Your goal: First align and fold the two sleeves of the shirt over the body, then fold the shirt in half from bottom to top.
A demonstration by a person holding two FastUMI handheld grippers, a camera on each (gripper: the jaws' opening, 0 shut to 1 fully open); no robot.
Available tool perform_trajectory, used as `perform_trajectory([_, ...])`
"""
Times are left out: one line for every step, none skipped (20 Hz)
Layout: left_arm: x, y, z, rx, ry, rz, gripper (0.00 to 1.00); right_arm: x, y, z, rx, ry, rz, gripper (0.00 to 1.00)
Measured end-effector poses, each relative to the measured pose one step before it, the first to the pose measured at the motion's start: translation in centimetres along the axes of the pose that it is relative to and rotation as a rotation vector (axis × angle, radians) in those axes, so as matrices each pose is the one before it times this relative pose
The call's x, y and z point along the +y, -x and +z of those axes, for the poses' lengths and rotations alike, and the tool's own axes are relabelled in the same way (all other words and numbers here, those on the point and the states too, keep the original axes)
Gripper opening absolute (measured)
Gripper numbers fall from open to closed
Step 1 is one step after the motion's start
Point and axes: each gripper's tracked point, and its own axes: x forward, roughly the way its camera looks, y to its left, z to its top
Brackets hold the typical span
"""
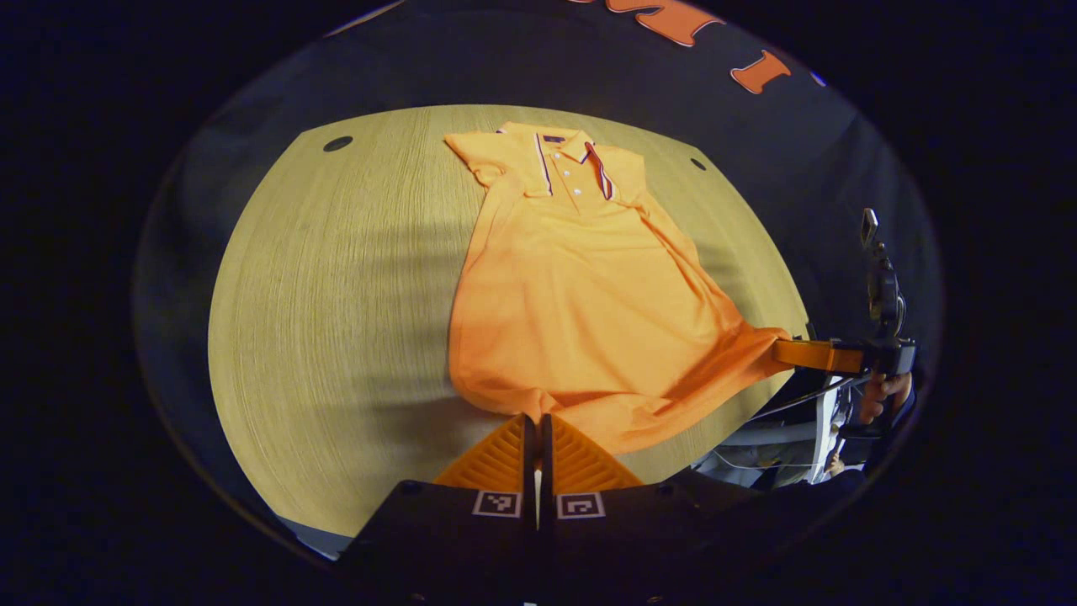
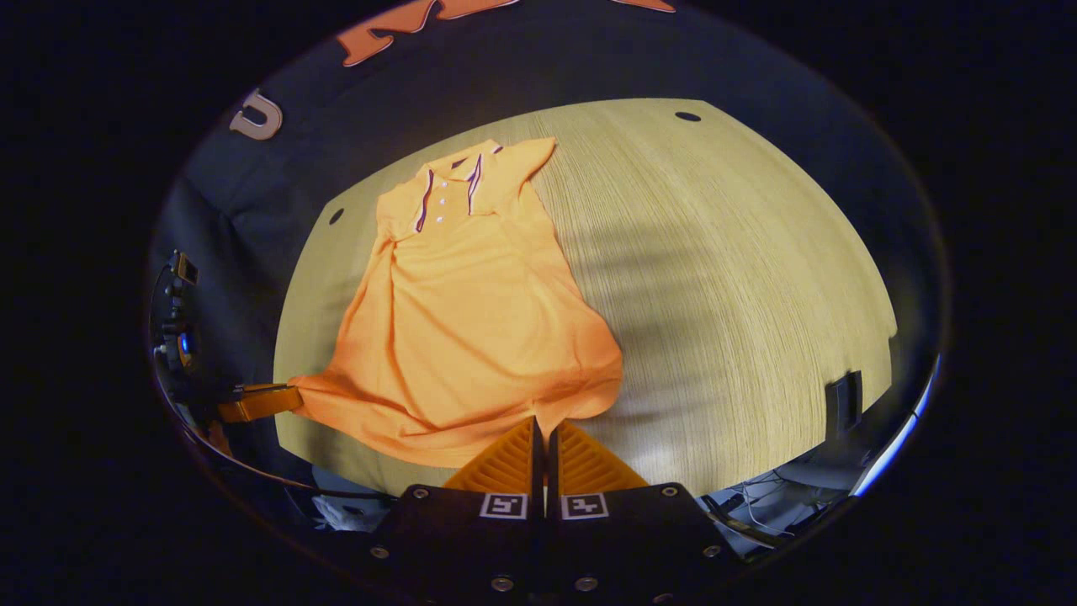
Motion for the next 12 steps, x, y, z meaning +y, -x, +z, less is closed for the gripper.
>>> perform_trajectory([0.009,0.428,1.192,-0.02227,-0.00224,-0.00103,0.01,0.305,0.358,1.039,-0.02053,-0.00218,0.00765,0.01])
perform_trajectory([0.02,0.406,1.205,-0.02403,-0.00053,-0.00076,0.01,0.408,0.271,1.019,-0.01042,0.00331,0.01133,0.0])
perform_trajectory([0.038,0.613,1.087,-0.01869,0.00067,-0.0044,0.01,0.392,0.126,1.208,-0.02003,-0.00332,0.01093,0.01])
perform_trajectory([-0.334,0.283,1.357,-0.01929,0.00701,-0.01043,0.01,0.359,0.083,1.151,-0.00831,0.00267,0.00961,0.01])
perform_trajectory([-0.114,0.133,1.322,-0.01075,0.00186,-0.00565,0.01,0.094,-0.078,1.087,-0.01166,0.004,0.00504,0.01])
perform_trajectory([0.155,-0.12,1.551,-0.01796,0.00495,-0.00091,0.01,0.097,-0.128,0.965,-0.00478,0.00524,0.0046,0.0])
perform_trajectory([0.004,-0.088,1.297,-0.00368,0.00003,-0.0019,0.01,0.062,-0.186,0.788,0.00242,0.0037,0.01065,0.0])
perform_trajectory([-0.093,-0.399,1.197,-0.00723,0.01238,-0.00305,0.01,0.117,-0.242,0.93,-0.00365,-0.00067,0.01141,0.0])
perform_trajectory([-0.191,-0.294,0.897,-0.0004,0.00568,-0.00709,0.01,0.028,-0.262,0.898,0.0026,0.00038,0.01469,0.01])
perform_trajectory([0.093,-0.104,1.152,-0.00775,0.00088,0.00495,0.01,0.053,-0.415,1.102,-0.00348,-0.00951,0.01778,0.01])
perform_trajectory([0.32,-0.031,1.008,-0.01372,0.00626,0.01503,0.01,0.038,-0.357,1.063,-0.00006,-0.00514,0.01972,0.0])
perform_trajectory([-0.014,-0.262,1.056,-0.00408,0.01084,-0.00307,0.01,-0.183,-0.538,1.138,0.00096,-0.00761,0.00892,0.01])
